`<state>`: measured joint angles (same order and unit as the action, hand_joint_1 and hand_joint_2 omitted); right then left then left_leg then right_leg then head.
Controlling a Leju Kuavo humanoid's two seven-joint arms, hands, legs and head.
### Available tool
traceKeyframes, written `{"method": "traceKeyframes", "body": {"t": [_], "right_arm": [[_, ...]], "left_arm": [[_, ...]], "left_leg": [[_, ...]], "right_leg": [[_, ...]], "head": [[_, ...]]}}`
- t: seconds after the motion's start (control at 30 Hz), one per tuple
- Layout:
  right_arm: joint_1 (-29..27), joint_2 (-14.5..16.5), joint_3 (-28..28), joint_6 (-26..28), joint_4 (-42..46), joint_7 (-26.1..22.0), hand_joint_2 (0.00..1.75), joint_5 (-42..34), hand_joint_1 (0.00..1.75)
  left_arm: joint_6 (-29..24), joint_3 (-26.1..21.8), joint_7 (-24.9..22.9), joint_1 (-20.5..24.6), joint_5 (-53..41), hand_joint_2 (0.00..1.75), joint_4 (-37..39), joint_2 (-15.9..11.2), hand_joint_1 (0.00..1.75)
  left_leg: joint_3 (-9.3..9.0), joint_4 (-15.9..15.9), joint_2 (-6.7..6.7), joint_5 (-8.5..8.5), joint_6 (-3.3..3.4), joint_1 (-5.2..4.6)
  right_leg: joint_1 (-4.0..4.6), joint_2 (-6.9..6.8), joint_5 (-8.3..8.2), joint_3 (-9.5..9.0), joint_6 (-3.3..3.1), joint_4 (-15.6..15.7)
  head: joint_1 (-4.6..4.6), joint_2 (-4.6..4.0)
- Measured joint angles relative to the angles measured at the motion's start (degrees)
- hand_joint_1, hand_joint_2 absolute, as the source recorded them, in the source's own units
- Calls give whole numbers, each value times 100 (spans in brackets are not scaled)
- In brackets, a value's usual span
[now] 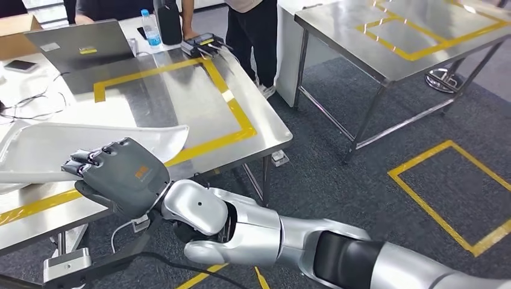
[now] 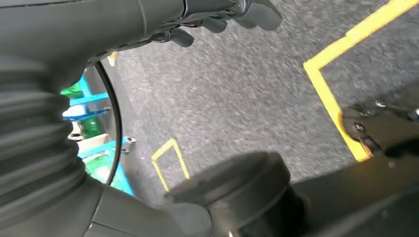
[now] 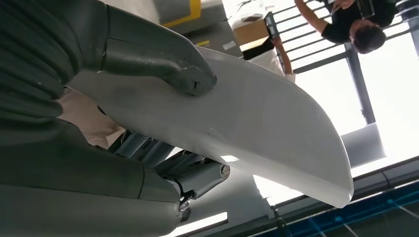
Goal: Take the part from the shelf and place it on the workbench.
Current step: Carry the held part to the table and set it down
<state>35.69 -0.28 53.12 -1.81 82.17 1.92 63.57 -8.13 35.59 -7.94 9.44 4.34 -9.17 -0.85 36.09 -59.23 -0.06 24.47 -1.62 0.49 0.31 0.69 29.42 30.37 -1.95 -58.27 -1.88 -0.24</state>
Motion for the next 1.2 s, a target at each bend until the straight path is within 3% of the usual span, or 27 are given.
{"method": "traceKeyframes", "body": {"t": [0.1,0.13,0.2,0.27,0.3,0.33,0.43,0.47,0.57,0.63,0.7,0.77,0.8,0.83,0.87,0.93,1.0,1.13,1.2], "right_arm": [[-16,0,-17,-12,7,-39,175,1,175],[-10,0,-26,-11,9,-56,175,1,175],[-5,-1,-40,-10,12,-80,175,0,175],[-32,-3,-43,-12,12,-92,175,-2,175],[-50,-4,-43,-13,12,-95,175,-3,175],[-62,-4,-43,-13,12,-97,175,-3,175],[-66,-5,-43,-15,12,-101,175,-3,175],[-66,-6,-44,-20,11,-105,175,-2,175],[-56,-5,-56,-38,10,-127,175,-4,175],[-32,0,-66,-43,10,-149,175,-11,175],[5,8,-67,-47,9,-177,175,-19,175],[22,11,-67,-50,3,-192,175,-22,175],[22,11,-67,-52,-4,-193,175,-24,175],[21,11,-67,-54,-12,-194,175,-25,175],[22,11,-67,-55,-18,-195,175,-25,175],[28,13,-67,-55,-25,-196,175,-28,175],[36,14,-67,-58,-30,-197,175,-39,175],[64,15,-69,-57,-46,-195,175,-79,175],[106,14,-75,-57,-81,-196,175,-127,175]], "left_arm": [[0,4,14,-2,33,175,1,2,0],[0,4,13,-2,42,175,2,2,0],[0,4,9,-5,52,175,3,-3,0],[0,4,7,-10,63,175,6,-7,0],[0,4,7,-15,67,175,6,-7,0],[0,4,7,-21,72,175,6,-6,0],[0,4,8,-30,88,175,6,0,0],[0,4,9,-27,94,175,5,1,0],[0,4,17,-26,102,175,4,-3,0],[0,4,22,-27,103,175,4,-5,0],[0,4,30,-17,103,175,4,-3,0],[0,3,37,-15,109,175,4,-1,0],[0,3,39,-12,113,175,3,-3,0],[0,2,39,-6,117,175,3,-5,0],[0,2,39,0,119,175,3,-9,0],[0,2,34,-9,115,175,6,-14,0],[0,2,33,-22,114,175,8,-16,0],[0,2,35,-20,111,175,2,-8,0],[0,2,30,-19,106,175,2,-8,0]], "left_leg": [[-82,62,-18,53,120,7],[-130,77,-23,75,153,17],[-221,101,-23,134,205,28],[-294,104,-24,213,223,29],[-339,104,-28,257,220,29],[-395,103,-33,302,212,29],[-608,97,-41,461,164,24],[-658,96,-46,514,134,19],[-748,74,-39,598,13,9],[-757,-109,-24,610,-52,15],[-461,-631,-18,727,-94,25],[32,-1321,-17,1010,-119,25],[218,-1509,-16,1123,-121,25],[313,-1519,-15,1132,-116,25],[307,-1334,-14,997,-106,26],[129,-602,-3,441,-86,27],[-3,-84,20,158,-23,16],[-140,31,-1,120,143,31],[-216,33,-8,161,198,39]], "right_leg": [[12,-6,29,2,90,-118],[8,-13,33,83,119,-282],[-19,-29,158,476,187,-906],[-42,-34,410,982,236,-1569],[-51,-35,455,1150,246,-1703],[-57,-37,383,1222,247,-1650],[-51,-52,-366,942,200,-586],[-38,-56,-466,843,174,-293],[-14,-45,-395,692,77,-84],[-33,-42,-461,555,-11,-41],[-40,-51,-432,457,-77,-30],[-30,-48,-361,402,-108,-31],[-26,-42,-318,363,-109,-32],[-24,-37,-273,313,-105,-33],[-26,-32,-226,251,-95,-35],[-27,-28,-123,130,-60,-41],[-12,-18,-30,64,5,-39],[0,-29,17,25,145,-185],[-16,-40,144,278,207,-626]], "head": [[-7,0],[-17,0],[-32,0],[-41,0],[-43,0],[-44,0],[-45,0],[-44,0],[-34,0],[-28,0],[-17,0],[-9,0],[-8,0],[-8,0],[-7,0],[-1,0],[19,0],[6,0],[-2,0]]}}
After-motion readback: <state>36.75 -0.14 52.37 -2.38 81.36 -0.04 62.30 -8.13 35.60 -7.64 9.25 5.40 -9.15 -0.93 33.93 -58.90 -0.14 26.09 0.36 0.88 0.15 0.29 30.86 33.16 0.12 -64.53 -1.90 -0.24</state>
